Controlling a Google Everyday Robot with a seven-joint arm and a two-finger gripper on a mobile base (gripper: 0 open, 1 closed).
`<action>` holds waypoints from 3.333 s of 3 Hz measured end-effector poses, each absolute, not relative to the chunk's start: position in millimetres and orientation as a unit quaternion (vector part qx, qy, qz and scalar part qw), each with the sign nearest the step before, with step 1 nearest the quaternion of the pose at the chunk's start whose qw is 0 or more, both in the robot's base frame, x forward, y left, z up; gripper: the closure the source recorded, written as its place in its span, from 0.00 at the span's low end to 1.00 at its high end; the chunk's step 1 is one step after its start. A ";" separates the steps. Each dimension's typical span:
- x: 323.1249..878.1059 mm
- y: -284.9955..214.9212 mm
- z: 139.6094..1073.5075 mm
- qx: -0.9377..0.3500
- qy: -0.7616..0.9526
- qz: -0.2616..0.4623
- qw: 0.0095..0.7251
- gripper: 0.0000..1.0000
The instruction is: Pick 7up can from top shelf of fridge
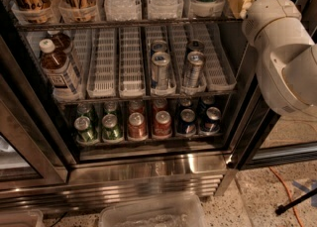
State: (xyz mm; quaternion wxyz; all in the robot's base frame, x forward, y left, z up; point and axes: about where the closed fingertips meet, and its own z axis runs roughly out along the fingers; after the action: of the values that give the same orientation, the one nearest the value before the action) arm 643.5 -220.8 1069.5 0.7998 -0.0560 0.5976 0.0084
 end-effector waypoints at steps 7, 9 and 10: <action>604.7 -220.6 1114.2 -0.079 0.504 0.009 0.860 1.00; 565.8 -195.5 1080.1 -0.141 0.539 0.051 0.829 1.00; 543.3 -188.0 1065.7 -0.171 0.542 0.065 0.820 1.00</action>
Offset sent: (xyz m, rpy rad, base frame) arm -0.0145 0.0007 0.0216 0.0059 -0.1478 0.0338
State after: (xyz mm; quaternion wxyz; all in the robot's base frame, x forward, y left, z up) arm 543.3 -188.0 1065.7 0.8204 -0.1707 0.5418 0.0653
